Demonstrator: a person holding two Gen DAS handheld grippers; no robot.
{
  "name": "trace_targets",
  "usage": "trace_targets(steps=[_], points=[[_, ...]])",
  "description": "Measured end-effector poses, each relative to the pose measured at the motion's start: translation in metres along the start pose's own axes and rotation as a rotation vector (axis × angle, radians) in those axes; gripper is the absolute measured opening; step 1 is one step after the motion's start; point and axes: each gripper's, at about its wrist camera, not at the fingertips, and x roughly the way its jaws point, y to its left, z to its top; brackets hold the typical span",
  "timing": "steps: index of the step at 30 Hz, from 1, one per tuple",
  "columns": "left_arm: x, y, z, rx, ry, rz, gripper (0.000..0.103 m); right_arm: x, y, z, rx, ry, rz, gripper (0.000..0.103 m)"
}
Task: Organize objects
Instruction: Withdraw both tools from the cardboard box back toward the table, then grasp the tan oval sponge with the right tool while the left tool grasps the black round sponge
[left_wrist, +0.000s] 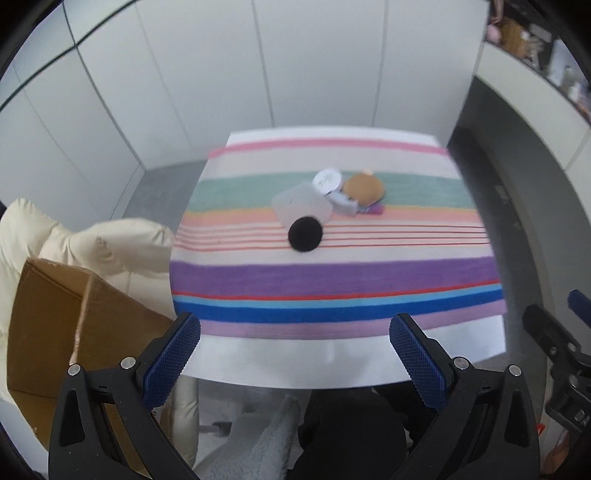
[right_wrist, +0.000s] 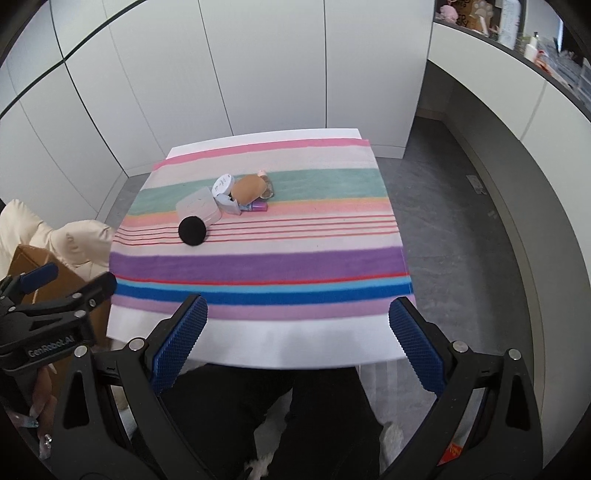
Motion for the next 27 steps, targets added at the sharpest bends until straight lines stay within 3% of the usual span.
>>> trace_targets(steps=[5,11,15,22,27], points=[[0.052,0.011,0.019,-0.052,0.070,0.038,0.103,0.038,0.013,0.024,-0.066,-0.022,0.026,0.100],[0.103,0.013,0.038,0.037,0.013,0.062,0.103,0.102,0.042,0.051,-0.178,-0.019,0.028,0.100],[0.131,0.013,0.046,0.011,0.012,0.037,0.103,0.149,0.057,0.068,-0.223,0.005,0.055,0.100],[0.188,0.012,0.050,-0.024,0.081,0.043,0.103,0.235,0.071,0.107,-0.147,0.064,0.134,0.098],[0.212,0.017,0.049,-0.056,0.101,0.041,0.103,0.286,0.074,0.120,-0.108,0.103,0.111,0.091]])
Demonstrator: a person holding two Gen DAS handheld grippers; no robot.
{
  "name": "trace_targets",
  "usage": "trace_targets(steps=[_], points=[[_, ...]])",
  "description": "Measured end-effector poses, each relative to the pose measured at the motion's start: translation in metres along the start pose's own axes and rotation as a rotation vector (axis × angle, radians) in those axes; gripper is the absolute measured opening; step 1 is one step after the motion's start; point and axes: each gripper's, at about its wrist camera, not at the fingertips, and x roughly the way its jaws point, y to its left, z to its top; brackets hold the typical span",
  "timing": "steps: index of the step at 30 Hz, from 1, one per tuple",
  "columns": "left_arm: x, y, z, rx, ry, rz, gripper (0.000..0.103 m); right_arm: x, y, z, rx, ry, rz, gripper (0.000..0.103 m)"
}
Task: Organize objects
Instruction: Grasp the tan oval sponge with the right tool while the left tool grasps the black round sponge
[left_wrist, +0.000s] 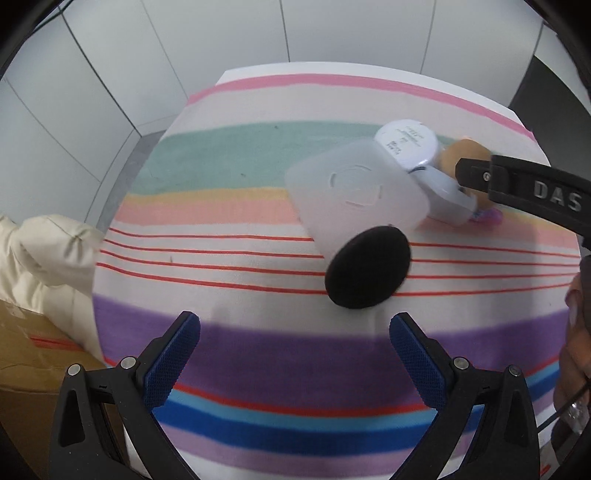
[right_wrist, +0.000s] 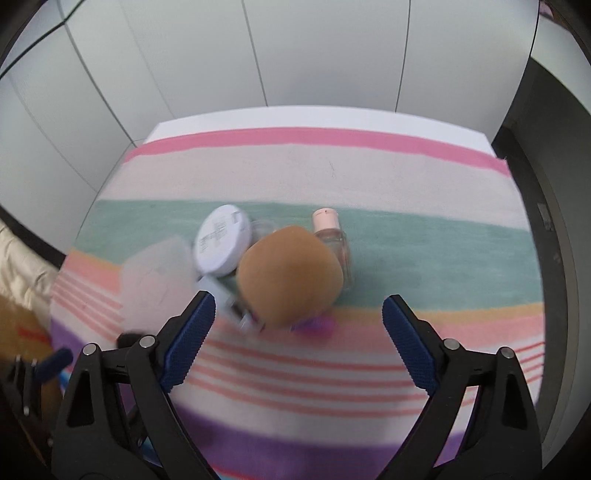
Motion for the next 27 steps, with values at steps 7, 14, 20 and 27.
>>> trace_targets(steps=[7,14,20,27], points=[[0.013,-0.005,0.003,-0.017,0.002,0.002,0.102,0.017,0.000,0.012,-0.019,0.029,-0.028,0.057],[0.008,-0.018,0.004,-0.027,-0.028,-0.029,0.102,0.008,-0.005,0.005,-0.017,-0.008,0.015,0.028],[0.011,-0.038,0.008,0.000,-0.020,-0.021,0.076,-0.005,-0.013,0.000,0.010,-0.024,0.023,0.019],[0.005,-0.046,0.005,0.027,-0.029,0.001,0.045,-0.015,-0.025,-0.008,0.034,-0.018,0.026,0.019]])
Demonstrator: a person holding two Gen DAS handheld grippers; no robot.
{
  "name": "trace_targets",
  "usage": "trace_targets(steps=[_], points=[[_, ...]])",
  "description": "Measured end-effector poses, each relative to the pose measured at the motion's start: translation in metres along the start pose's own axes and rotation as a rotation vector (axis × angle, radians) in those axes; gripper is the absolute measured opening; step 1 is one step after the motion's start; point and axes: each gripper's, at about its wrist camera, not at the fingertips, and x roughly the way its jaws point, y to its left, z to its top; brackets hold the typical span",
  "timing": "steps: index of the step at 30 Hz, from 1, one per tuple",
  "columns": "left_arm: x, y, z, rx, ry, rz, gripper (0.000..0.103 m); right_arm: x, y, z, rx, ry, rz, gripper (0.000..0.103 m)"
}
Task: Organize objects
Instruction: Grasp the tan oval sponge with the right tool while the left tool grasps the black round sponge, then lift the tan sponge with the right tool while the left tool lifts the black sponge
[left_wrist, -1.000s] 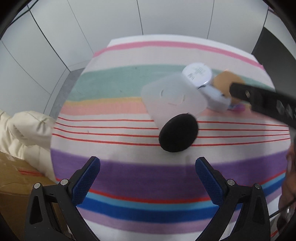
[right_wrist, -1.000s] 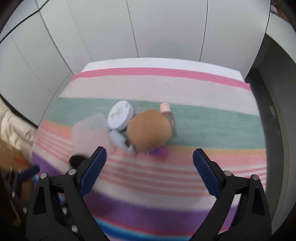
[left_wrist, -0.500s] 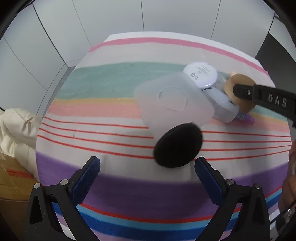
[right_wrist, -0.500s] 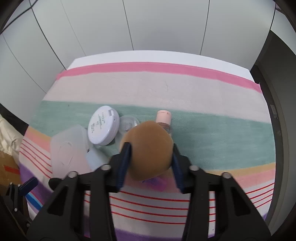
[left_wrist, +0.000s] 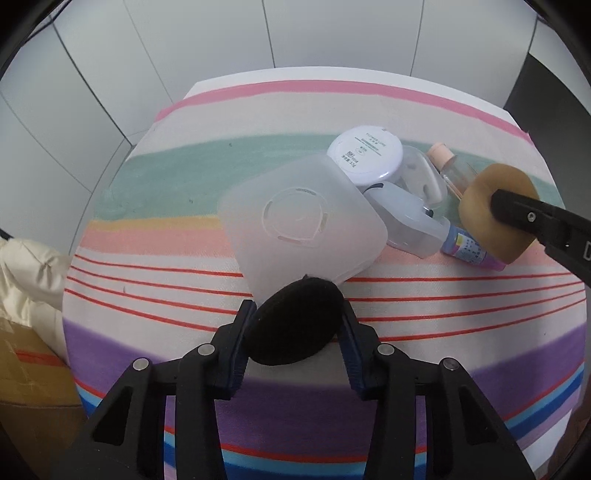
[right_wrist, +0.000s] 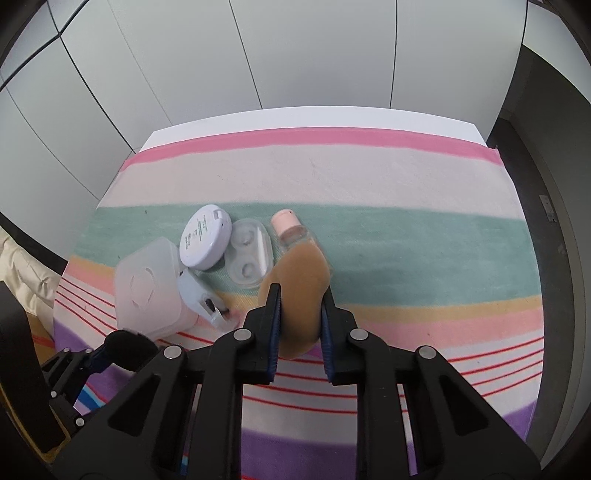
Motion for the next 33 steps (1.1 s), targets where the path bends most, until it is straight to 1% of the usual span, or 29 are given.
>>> trace_targets(steps=[4,8,17,19,21,23,26,29,33], points=[[-0.005,0.002,-0.001,-0.003,0.002,0.001,0.044,-0.007,-0.004,-0.001,0.003,-0.002,-0.007,0.019],[-0.017,0.002,0.003,0.007,-0.015,0.010,0.044,-0.016,-0.004,0.000,0.002,-0.012,-0.013,0.019],[-0.061,0.010,0.019,-0.003,-0.044,-0.005,0.044,-0.055,0.000,0.009,-0.005,-0.053,-0.029,0.019],[-0.067,0.014,0.027,0.010,-0.047,-0.021,0.044,-0.067,0.003,0.012,-0.010,-0.063,-0.031,0.019],[-0.080,0.017,0.036,0.035,-0.065,-0.004,0.044,-0.081,0.007,0.016,-0.019,-0.073,-0.040,0.019],[-0.092,0.023,0.043,0.040,-0.082,-0.003,0.044,-0.095,0.012,0.020,-0.031,-0.087,-0.049,0.019],[-0.117,0.035,0.057,0.020,-0.118,-0.002,0.044,-0.123,0.020,0.027,-0.051,-0.118,-0.059,0.019],[-0.151,0.048,0.068,-0.009,-0.171,0.009,0.044,-0.156,0.028,0.034,-0.060,-0.154,-0.070,0.019],[-0.190,0.060,0.077,-0.024,-0.220,-0.004,0.044,-0.196,0.039,0.042,-0.055,-0.185,-0.059,0.019]])
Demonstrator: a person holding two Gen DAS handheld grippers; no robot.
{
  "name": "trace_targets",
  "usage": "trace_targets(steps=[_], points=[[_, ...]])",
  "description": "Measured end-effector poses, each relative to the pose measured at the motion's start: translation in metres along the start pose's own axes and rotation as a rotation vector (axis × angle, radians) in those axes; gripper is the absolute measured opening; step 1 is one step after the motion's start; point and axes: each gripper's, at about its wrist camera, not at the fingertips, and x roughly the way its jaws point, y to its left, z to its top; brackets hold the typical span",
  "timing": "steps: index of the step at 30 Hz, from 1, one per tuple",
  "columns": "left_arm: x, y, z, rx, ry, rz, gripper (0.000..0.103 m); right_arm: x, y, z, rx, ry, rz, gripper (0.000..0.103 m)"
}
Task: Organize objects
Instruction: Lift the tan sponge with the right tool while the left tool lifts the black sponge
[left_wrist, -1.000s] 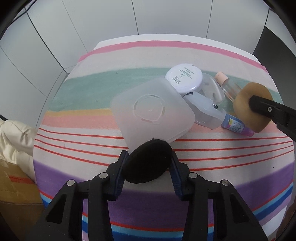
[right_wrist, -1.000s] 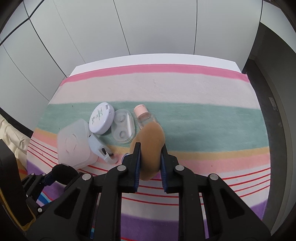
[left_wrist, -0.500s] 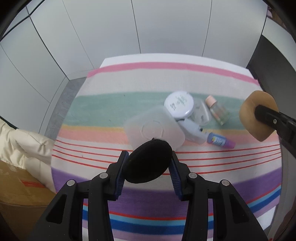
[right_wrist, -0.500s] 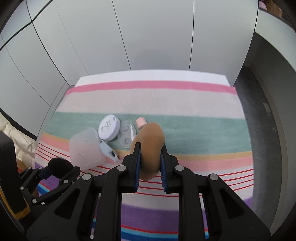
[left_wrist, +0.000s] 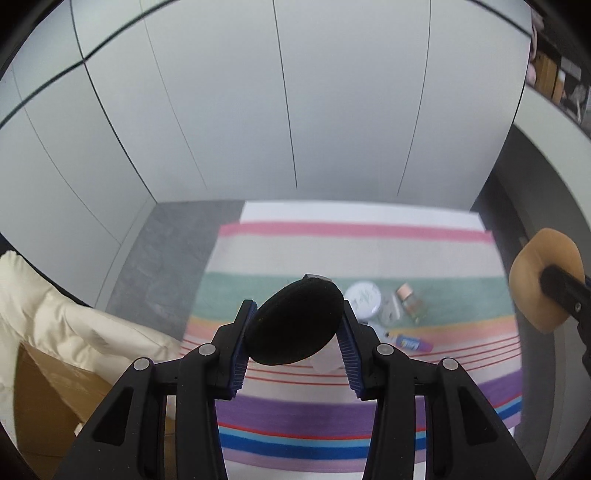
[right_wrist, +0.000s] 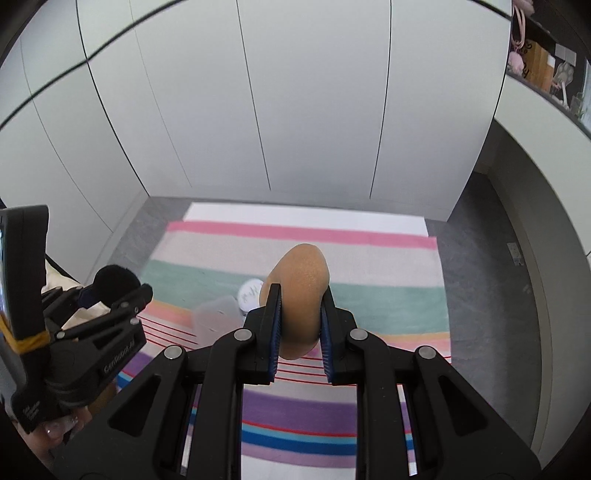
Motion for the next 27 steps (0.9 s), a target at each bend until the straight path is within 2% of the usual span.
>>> trace_targets(steps=[5,12,27], points=[[-0.041,0.009,0.018,0.022,-0.021,-0.045,0.044,-0.047,0.015,0.019,-0.023,-0.057,-0.027,0.019],[-0.089,0.012,0.027,0.053,-0.094,-0.043,0.045,-0.099,0.031,0.034,-0.027,-0.114,-0.019,0.019],[-0.119,0.014,0.007,0.081,-0.079,-0.043,0.044,-0.128,0.033,0.005,-0.016,-0.108,-0.015,0.019]])
